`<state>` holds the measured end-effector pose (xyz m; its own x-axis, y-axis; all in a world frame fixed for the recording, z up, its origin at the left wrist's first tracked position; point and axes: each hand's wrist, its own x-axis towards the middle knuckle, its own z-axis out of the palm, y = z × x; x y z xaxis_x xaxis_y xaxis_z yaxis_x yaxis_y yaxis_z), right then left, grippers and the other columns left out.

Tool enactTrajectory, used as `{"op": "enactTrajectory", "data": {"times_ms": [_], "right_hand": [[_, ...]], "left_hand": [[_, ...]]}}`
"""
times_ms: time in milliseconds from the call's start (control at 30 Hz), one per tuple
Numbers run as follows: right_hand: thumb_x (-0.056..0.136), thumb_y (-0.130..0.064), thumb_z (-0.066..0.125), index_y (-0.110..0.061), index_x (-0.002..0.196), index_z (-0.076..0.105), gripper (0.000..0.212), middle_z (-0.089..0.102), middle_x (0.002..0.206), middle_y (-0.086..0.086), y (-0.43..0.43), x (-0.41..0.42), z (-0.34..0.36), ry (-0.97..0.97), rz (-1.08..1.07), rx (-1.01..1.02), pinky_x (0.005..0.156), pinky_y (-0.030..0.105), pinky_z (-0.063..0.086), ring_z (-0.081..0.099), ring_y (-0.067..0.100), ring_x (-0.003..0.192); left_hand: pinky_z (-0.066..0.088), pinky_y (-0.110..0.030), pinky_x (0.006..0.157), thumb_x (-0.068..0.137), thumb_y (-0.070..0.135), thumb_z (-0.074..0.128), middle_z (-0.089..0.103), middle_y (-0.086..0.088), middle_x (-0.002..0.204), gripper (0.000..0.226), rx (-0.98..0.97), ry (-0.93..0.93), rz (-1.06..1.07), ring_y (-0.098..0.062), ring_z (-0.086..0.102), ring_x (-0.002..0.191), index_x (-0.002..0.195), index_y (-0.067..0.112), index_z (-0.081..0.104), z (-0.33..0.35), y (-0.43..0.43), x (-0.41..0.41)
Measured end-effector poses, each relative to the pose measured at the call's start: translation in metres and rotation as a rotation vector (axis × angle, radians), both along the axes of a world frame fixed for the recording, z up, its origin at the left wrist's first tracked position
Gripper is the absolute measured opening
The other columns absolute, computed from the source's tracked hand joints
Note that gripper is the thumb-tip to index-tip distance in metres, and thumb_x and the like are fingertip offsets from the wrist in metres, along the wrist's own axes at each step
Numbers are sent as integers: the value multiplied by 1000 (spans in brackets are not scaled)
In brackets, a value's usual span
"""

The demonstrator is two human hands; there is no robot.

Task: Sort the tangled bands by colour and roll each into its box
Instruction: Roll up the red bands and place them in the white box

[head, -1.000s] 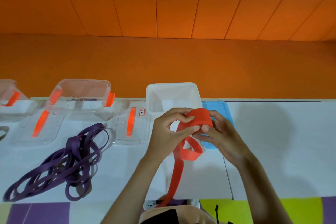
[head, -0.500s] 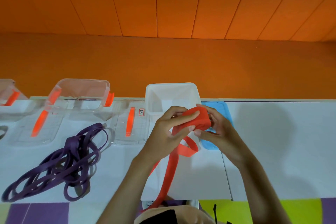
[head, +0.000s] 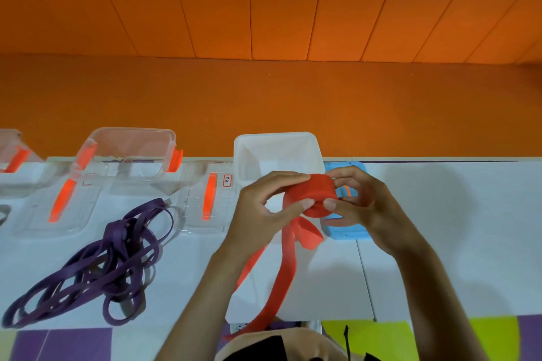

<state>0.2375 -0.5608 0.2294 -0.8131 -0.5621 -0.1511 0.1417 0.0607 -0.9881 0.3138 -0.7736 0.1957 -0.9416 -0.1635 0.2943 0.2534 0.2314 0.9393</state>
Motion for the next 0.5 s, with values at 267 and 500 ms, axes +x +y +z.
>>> {"op": "enactTrajectory", "data": {"times_ms": [267,500], "right_hand": [[89,-5,75,-14,129,55,45,70,126,17,-3,7,-5,-106,15,-160,79,47,64,74,41,107],[83,-19,85,-17,124,63,47,79,111,11,-7,0,9,15,57,40,78,35,65,79,32,97]], "left_hand": [[58,-29,100,83,29,88,75,10,124,45,123,-34,-29,-23,69,122,126,34,76,-2,-11,4],[58,-28,98,82,37,87,71,10,118,43,73,-31,-42,-25,66,120,124,39,77,-2,-11,3]]}}
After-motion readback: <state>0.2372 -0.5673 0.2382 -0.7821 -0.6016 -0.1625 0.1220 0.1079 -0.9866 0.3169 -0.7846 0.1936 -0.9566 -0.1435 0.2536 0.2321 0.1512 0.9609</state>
